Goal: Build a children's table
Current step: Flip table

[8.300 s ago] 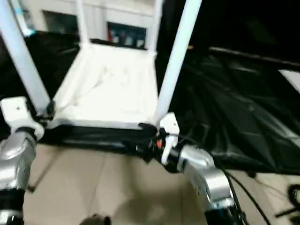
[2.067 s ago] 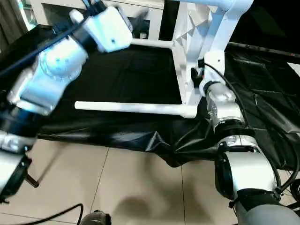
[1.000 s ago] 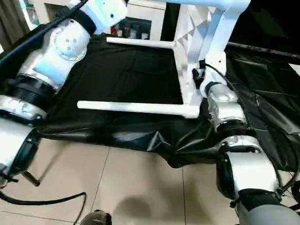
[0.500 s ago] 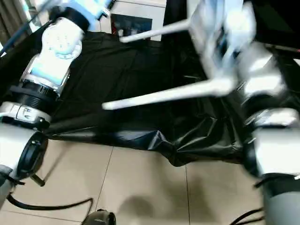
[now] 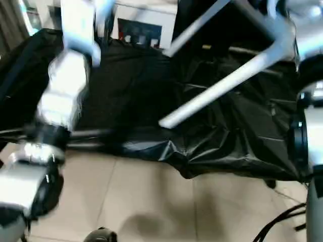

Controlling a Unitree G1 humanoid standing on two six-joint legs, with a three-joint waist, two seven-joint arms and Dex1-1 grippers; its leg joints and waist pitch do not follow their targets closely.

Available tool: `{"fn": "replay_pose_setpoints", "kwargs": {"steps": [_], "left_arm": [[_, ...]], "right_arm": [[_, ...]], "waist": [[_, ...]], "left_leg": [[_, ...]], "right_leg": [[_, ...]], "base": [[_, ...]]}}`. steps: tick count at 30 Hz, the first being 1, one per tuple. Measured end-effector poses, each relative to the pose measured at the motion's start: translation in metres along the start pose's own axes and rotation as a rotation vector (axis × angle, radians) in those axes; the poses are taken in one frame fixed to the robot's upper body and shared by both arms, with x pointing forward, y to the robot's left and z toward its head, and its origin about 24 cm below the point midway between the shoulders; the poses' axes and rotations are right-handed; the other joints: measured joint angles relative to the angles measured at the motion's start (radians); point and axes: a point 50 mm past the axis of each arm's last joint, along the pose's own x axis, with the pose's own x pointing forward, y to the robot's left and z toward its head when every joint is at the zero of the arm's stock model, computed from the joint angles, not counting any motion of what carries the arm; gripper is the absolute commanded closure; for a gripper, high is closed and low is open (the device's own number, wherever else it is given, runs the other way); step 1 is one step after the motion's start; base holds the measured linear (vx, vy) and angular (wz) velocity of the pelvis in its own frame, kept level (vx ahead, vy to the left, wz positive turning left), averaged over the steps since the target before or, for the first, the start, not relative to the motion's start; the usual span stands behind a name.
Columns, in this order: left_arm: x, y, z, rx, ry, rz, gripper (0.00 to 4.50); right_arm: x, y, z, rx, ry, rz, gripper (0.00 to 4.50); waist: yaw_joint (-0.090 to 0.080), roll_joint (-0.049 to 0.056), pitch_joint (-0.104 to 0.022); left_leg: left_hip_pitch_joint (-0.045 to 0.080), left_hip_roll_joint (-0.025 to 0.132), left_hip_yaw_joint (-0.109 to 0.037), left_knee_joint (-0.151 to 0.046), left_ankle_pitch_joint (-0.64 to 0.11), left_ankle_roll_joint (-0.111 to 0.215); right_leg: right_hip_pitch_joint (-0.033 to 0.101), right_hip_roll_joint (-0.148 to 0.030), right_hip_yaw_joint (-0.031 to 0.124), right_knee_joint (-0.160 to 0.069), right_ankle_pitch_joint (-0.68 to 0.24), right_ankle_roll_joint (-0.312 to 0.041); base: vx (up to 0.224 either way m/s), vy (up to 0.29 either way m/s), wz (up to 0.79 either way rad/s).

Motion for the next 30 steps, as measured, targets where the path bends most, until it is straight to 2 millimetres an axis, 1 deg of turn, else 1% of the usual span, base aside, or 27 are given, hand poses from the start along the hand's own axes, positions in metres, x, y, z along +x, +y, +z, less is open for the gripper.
{"fn": "replay_pose_setpoints", "kwargs": {"steps": [1, 2, 4, 6, 7, 8, 11, 15, 16, 21, 24, 25, 27, 30], "left_arm": [[-0.009, 0.001, -0.021, -0.006, 0.085, 0.012, 2.22], [-0.015, 0.001, -0.033, -0.009, 0.135, 0.023, 2.22], [-0.024, 0.001, -0.050, -0.009, 0.206, 0.039, 2.46], [-0.026, 0.001, -0.052, -0.001, 0.218, 0.053, 2.59], [-0.027, 0.003, -0.053, 0.001, 0.223, 0.071, 2.63], [-0.028, 0.004, -0.055, 0.002, 0.229, 0.082, 2.70], [-0.034, 0.007, -0.065, 0.006, 0.265, 0.109, 2.97], [-0.042, 0.009, -0.079, 0.018, 0.304, 0.111, 3.13], [-0.044, 0.009, -0.082, 0.022, 0.311, 0.109, 3.25], [-0.046, 0.017, -0.090, 0.031, 0.324, 0.115, 3.33], [-0.047, 0.020, -0.096, 0.029, 0.337, 0.123, 3.35], [-0.048, 0.021, -0.099, 0.028, 0.345, 0.126, 3.35], [-0.050, 0.022, -0.102, 0.029, 0.352, 0.127, 3.36], [-0.052, 0.025, -0.106, 0.024, 0.362, 0.135, 3.36]], "right_arm": [[0.001, -0.001, 0.002, -0.017, -0.001, 0.007, 2.58], [0.001, -0.001, 0.005, -0.031, -0.003, 0.012, 2.58], [0.004, 0.000, 0.012, -0.056, -0.015, 0.025, 2.59], [0.008, 0.004, 0.021, -0.073, -0.041, 0.042, 2.59], [0.010, 0.007, 0.026, -0.083, -0.054, 0.051, 2.59], [0.011, 0.009, 0.027, -0.088, -0.062, 0.055, 2.59], [0.016, 0.017, 0.040, -0.098, -0.117, 0.076, 2.59], [0.020, 0.026, 0.050, -0.122, -0.155, 0.094, 2.59], [0.021, 0.028, 0.053, -0.127, -0.160, 0.096, 2.59], [0.025, 0.035, 0.061, -0.134, -0.180, 0.102, 2.59], [0.027, 0.040, 0.064, -0.132, -0.188, 0.107, 2.59], [0.028, 0.043, 0.066, -0.131, -0.194, 0.111, 2.24], [0.029, 0.045, 0.068, -0.131, -0.201, 0.115, 1.89], [0.031, 0.051, 0.072, -0.105, -0.220, 0.134, 1.87]], "waist": [[-0.007, -0.005, 0.001], [-0.015, -0.008, 0.002], [-0.024, -0.013, 0.004], [-0.036, -0.022, 0.005], [-0.042, -0.030, 0.005], [-0.042, -0.035, 0.006], [-0.047, -0.040, 0.004], [-0.046, -0.050, 0.005], [-0.045, -0.053, 0.005], [-0.047, -0.063, 0.005], [-0.049, -0.072, 0.004], [-0.052, -0.076, 0.003], [-0.054, -0.081, 0.004], [-0.055, -0.087, 0.005]], "left_leg": [[-0.002, 0.000, -0.001, 0.000, 0.000, 0.000], [-0.005, 0.000, -0.001, 0.000, 0.000, 0.000], [-0.007, 0.000, -0.001, 0.000, 0.000, 0.000], [-0.008, -0.001, -0.001, 0.000, 0.000, 0.000], [-0.008, -0.001, -0.001, 0.000, 0.000, 0.000], [-0.008, 0.000, -0.001, 0.000, 0.000, 0.000], [-0.007, 0.000, -0.001, 0.001, 0.000, 0.001], [-0.007, 0.001, -0.002, 0.000, 0.000, 0.000], [-0.007, 0.001, -0.002, 0.000, 0.000, 0.000], [-0.007, 0.001, -0.002, 0.000, 0.000, 0.000], [-0.006, 0.001, -0.002, 0.000, 0.000, 0.000], [-0.006, 0.001, -0.002, 0.000, 0.000, 0.000], [-0.006, 0.001, -0.002, 0.000, 0.000, 0.000], [-0.007, 0.001, -0.002, 0.001, 0.000, 0.000]], "right_leg": [[0.000, 0.001, 0.000, -0.002, 0.000, 0.000], [-0.002, 0.001, 0.000, -0.005, 0.000, 0.000], [-0.002, 0.002, 0.000, -0.012, 0.005, -0.001], [-0.003, 0.002, 0.000, -0.013, 0.010, -0.008], [-0.003, 0.002, 0.000, -0.013, 0.010, -0.008], [-0.003, 0.002, 0.000, -0.013, 0.010, -0.007], [-0.003, 0.002, 0.000, -0.013, 0.010, -0.007], [-0.004, 0.002, 0.000, -0.013, 0.013, -0.003], [-0.004, 0.003, 0.000, -0.013, 0.013, -0.002], [-0.004, 0.003, 0.000, -0.013, 0.014, -0.003], [-0.004, 0.003, 0.000, -0.012, 0.013, -0.002], [-0.004, 0.003, 0.000, -0.013, 0.013, -0.002], [-0.004, 0.003, 0.000, -0.013, 0.013, -0.002], [-0.004, 0.003, 0.000, -0.013, 0.013, -0.002]], "base": [[0.000, 0.000, 0.00], [0.000, 0.000, 0.00], [0.000, 0.000, 0.00], [0.000, 0.000, 0.00], [0.000, 0.000, 0.00], [0.000, 0.000, 0.00], [0.000, 0.000, 0.00], [0.000, 0.000, 0.00], [0.000, 0.000, 0.00], [0.000, 0.000, 0.00], [0.000, 0.000, 0.00], [0.000, 0.000, 0.00], [0.000, 0.000, 0.00], [0.000, 0.000, 0.00]]}}
